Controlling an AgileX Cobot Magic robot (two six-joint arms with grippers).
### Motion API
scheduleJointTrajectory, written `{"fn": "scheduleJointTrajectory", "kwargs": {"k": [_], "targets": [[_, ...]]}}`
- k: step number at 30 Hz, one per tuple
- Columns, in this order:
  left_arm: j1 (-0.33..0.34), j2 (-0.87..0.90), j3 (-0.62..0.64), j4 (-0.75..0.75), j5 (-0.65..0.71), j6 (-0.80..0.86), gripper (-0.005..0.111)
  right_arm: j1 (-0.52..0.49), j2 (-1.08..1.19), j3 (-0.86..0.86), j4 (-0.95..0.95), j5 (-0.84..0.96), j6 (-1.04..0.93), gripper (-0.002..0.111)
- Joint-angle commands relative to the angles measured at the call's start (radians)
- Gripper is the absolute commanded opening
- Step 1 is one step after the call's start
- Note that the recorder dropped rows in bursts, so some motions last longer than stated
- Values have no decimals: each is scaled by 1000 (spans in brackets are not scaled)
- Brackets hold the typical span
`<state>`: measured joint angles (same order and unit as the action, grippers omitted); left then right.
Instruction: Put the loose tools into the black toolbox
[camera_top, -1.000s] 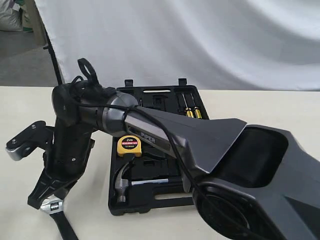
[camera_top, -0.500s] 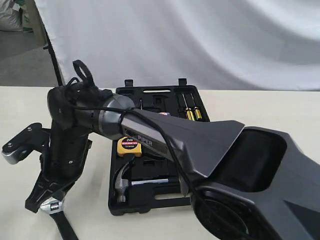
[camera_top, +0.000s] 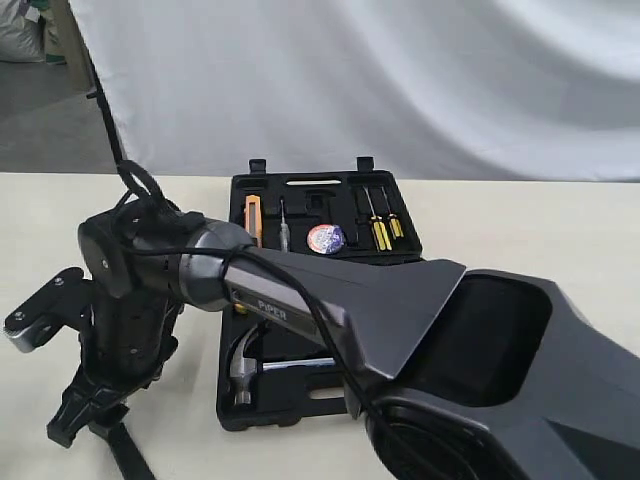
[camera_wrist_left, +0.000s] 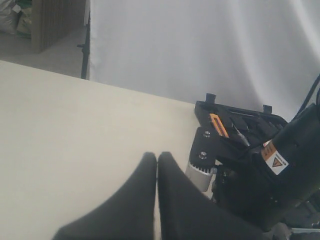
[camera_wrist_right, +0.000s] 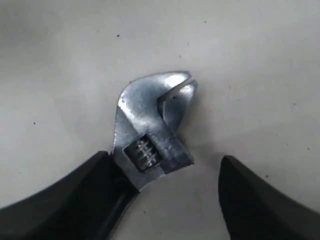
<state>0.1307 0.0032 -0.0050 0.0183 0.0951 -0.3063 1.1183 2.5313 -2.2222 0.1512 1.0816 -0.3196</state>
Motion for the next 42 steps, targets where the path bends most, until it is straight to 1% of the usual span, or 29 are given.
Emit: {"fn": "scheduleJointTrajectory", "kwargs": {"k": [1,2,4,5,7,8,9,12,14,16,18,21,24,33,38,39,41,42], "targets": [[25,-3,-3,4,-7,-5,1,0,32,3,73,-4,2,60],[25,-3,-3,4,-7,-5,1,0,39,3,73,-4,2,59],[25,-3,-3,4,-7,-5,1,0,51,3,72,-2,2,48],[25,-3,-3,4,-7,-5,1,0,53,3,72,-2,2,39],[25,-3,-3,4,-7,-5,1,0,53,1,72,-2,2,32],[25,-3,-3,4,-7,-5,1,0,53,1,72,-2,6,34],[25,-3,-3,4,-7,-5,1,0,53,1,57,-4,40,40],[25,-3,-3,4,-7,-5,1,0,53,-11,6,3,73,54],[25,-3,-3,4,-7,-5,1,0,53,-32,-3,28,73,60],[25,-3,-3,4,-7,-5,1,0,53,-56,-3,54,73,63],[25,-3,-3,4,-7,-5,1,0,53,-86,0,65,71,63],[25,-3,-3,4,-7,-5,1,2,53,-116,52,84,61,63],[25,-3,-3,4,-7,-5,1,8,53,-125,92,93,0,63],[25,-3,-3,4,-7,-5,1,41,91,-125,82,74,1,63],[25,-3,-3,4,-7,-5,1,38,122,-125,46,74,1,63],[25,-3,-3,4,-7,-5,1,36,124,-125,23,79,6,62],[25,-3,-3,4,-7,-5,1,37,124,-125,-7,88,7,54],[25,-3,-3,4,-7,-5,1,37,124,-125,-20,92,7,45]]}}
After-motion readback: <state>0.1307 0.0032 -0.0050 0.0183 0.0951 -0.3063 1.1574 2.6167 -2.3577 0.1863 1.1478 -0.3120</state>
